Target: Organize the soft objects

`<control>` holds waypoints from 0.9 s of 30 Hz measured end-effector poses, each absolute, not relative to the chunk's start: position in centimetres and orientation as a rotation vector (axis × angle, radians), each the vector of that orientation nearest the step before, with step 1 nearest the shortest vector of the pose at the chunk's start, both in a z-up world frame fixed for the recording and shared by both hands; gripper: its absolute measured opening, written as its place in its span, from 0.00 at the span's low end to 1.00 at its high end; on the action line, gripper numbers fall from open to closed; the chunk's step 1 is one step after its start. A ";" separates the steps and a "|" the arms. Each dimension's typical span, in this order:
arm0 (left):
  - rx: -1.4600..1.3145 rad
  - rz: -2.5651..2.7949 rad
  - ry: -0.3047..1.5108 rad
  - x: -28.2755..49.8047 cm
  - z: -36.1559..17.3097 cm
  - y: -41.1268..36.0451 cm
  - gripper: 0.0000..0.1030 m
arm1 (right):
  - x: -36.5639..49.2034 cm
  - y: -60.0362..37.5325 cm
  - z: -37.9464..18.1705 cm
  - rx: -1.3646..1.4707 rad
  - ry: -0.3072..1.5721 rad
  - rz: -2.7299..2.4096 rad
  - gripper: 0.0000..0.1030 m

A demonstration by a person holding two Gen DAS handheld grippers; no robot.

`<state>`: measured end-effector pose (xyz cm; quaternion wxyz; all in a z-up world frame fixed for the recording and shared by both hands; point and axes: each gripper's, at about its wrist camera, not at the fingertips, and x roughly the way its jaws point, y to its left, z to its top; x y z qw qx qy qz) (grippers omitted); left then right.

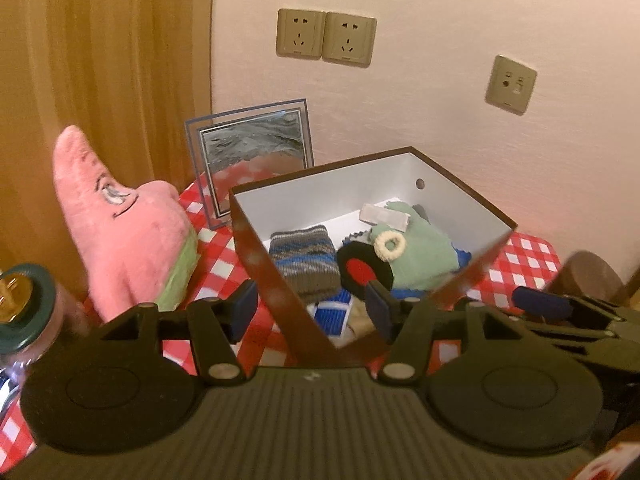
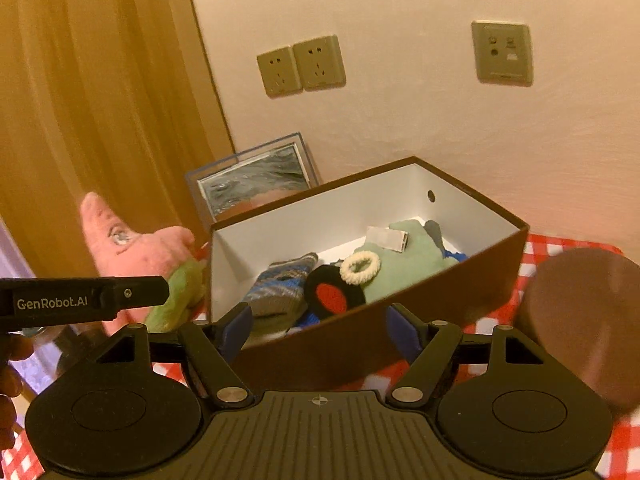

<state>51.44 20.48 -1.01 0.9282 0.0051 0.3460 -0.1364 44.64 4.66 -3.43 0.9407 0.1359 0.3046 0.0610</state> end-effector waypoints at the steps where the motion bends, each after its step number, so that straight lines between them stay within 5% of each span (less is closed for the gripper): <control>1: 0.012 -0.278 0.706 50.7 -0.9 20.6 0.55 | 43.7 4.6 -3.2 0.275 0.618 0.125 0.72; 27: 0.041 -0.201 0.730 27.5 1.0 18.4 0.55 | 23.3 -1.4 -0.2 0.243 0.647 0.199 0.72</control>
